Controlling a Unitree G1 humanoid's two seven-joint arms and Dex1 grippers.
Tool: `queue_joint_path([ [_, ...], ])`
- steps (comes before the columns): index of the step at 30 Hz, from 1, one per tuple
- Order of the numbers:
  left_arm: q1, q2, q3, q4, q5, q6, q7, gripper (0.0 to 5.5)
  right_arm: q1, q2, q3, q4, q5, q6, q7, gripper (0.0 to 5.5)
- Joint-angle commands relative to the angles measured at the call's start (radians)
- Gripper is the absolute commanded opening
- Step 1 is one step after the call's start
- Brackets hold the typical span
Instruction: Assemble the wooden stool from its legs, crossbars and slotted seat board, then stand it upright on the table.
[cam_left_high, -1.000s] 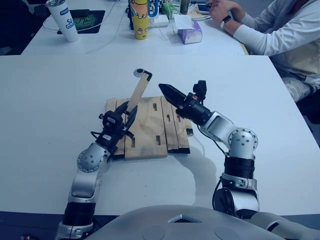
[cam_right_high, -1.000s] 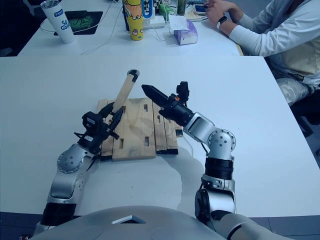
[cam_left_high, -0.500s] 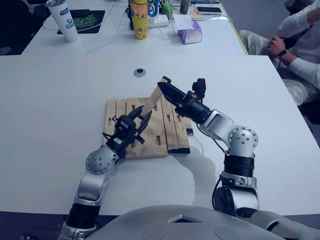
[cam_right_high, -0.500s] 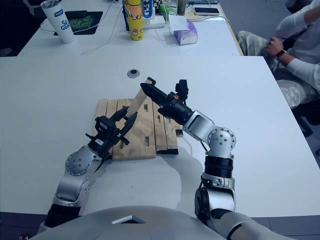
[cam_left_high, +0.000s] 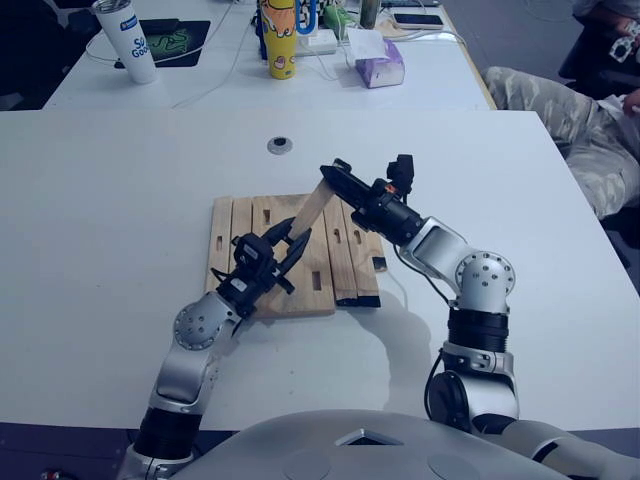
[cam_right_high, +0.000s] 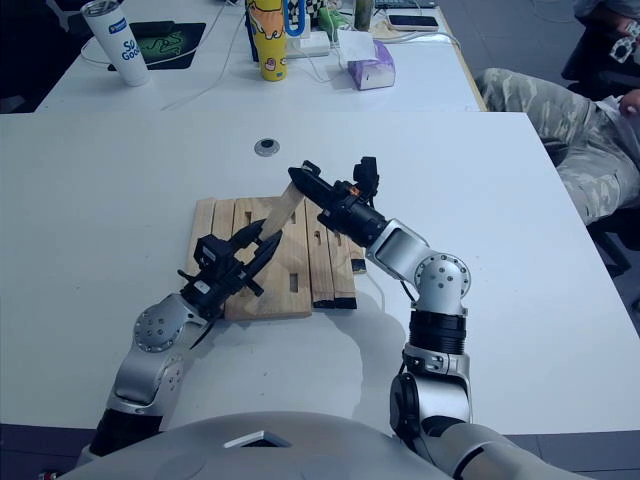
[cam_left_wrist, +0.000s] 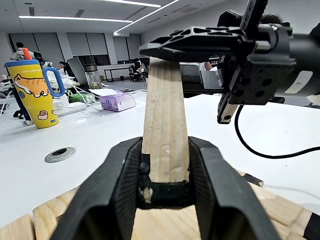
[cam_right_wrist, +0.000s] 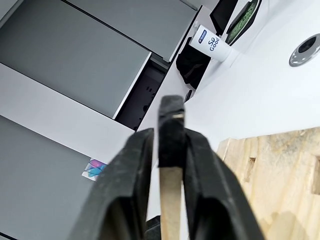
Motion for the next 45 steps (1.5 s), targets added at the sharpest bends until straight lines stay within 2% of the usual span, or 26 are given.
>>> queue_joint_path([
  [1, 0.004, 0.000, 0.009, 0.000, -0.026, 0.043, -0.005, 1.33, -0.023, -0.002, 0.002, -0.007, 0.012, 0.001, 0.016, 0.41],
  [10, 0.009, 0.006, 0.016, -0.014, -0.073, 0.100, -0.022, 1.33, -0.026, -0.002, -0.003, -0.005, 0.013, -0.006, 0.020, 0.40],
  [11, 0.007, 0.007, 0.017, -0.016, -0.071, 0.101, -0.022, 1.70, -0.027, -0.001, -0.004, -0.005, 0.011, -0.008, 0.020, 0.40],
  [15, -0.001, -0.006, 0.043, -0.017, -0.071, 0.096, 0.003, 2.29, -0.025, 0.000, -0.009, -0.011, -0.019, -0.046, 0.019, 0.40],
  [19, -0.010, -0.057, 0.144, -0.033, -0.125, 0.087, 0.083, 2.95, 0.028, -0.028, -0.009, -0.115, -0.209, -0.232, -0.014, 0.40],
  [24, -0.001, -0.108, 0.267, -0.070, -0.286, 0.116, 0.135, 2.98, 0.156, -0.048, -0.005, -0.267, -0.353, -0.339, -0.065, 0.40],
  [30, 0.006, -0.089, 0.263, -0.077, -0.233, 0.154, 0.177, 2.14, 0.230, 0.010, 0.107, -0.311, -0.462, -0.385, -0.100, 0.40],
  [37, 0.001, -0.042, 0.295, -0.126, -0.249, 0.257, 0.192, 0.95, 0.342, 0.106, 0.174, -0.362, -0.516, -0.439, -0.162, 0.40],
  [45, -0.039, -0.011, 0.300, -0.126, -0.251, 0.331, 0.189, 0.92, 0.369, 0.202, 0.186, -0.272, -0.567, -0.586, -0.195, 0.40],
])
